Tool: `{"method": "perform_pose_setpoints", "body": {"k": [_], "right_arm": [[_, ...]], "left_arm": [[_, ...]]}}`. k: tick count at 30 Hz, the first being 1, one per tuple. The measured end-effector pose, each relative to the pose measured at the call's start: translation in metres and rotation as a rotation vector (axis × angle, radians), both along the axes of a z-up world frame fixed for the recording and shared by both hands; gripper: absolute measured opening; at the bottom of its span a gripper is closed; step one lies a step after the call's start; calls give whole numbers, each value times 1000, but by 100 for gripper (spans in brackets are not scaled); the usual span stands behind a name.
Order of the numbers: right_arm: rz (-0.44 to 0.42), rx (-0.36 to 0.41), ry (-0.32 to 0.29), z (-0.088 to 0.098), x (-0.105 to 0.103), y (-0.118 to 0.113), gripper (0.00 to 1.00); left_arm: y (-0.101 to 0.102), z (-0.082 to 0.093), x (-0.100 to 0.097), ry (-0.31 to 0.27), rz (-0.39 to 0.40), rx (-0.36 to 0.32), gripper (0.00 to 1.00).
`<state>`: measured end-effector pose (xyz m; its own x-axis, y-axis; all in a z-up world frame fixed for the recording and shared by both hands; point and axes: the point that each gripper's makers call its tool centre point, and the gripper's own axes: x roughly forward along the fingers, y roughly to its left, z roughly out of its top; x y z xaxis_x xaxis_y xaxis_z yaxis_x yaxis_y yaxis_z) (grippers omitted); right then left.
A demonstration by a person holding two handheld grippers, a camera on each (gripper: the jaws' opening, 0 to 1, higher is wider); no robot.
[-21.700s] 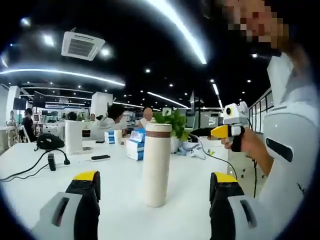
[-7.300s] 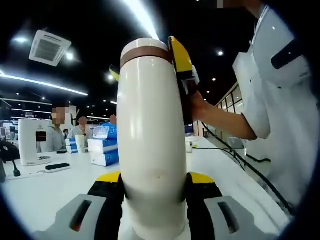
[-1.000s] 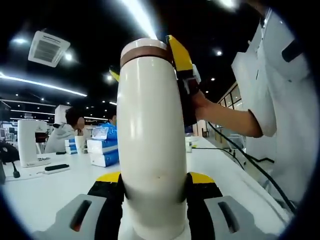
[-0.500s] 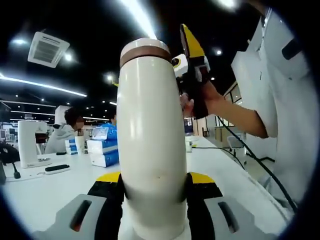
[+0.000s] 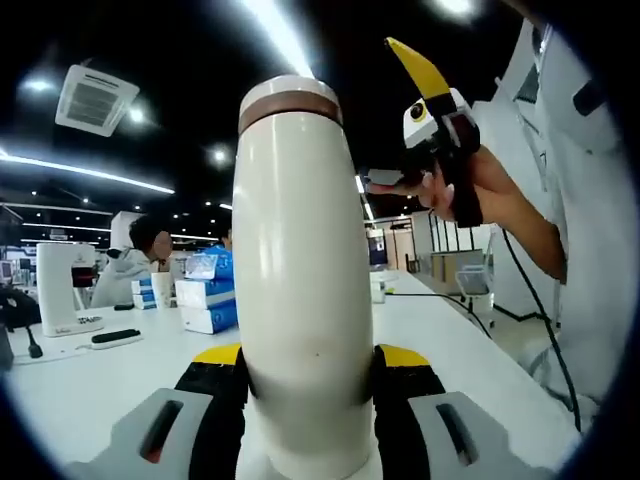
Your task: Grasp the water cup twist off the cup lid place the cup lid on the table
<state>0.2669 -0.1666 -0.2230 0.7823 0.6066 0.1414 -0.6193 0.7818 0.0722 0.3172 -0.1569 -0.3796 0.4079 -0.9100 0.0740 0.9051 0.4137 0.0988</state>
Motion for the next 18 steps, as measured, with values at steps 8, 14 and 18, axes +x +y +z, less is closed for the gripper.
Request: {"method": "perform_pose_setpoints", "body": {"k": [8,14,18], "right_arm": [[-186,-34,35,-29,-22,-2,80],[-221,-67,61,-39,-32,2,73],[-224,-72,48,-36,-25,6,73]], "left_arm": [[0,0,0,-5,3,5,51],[0,0,0,-7,5,9,51],[0,0,0,-8,5,10,51]]}}
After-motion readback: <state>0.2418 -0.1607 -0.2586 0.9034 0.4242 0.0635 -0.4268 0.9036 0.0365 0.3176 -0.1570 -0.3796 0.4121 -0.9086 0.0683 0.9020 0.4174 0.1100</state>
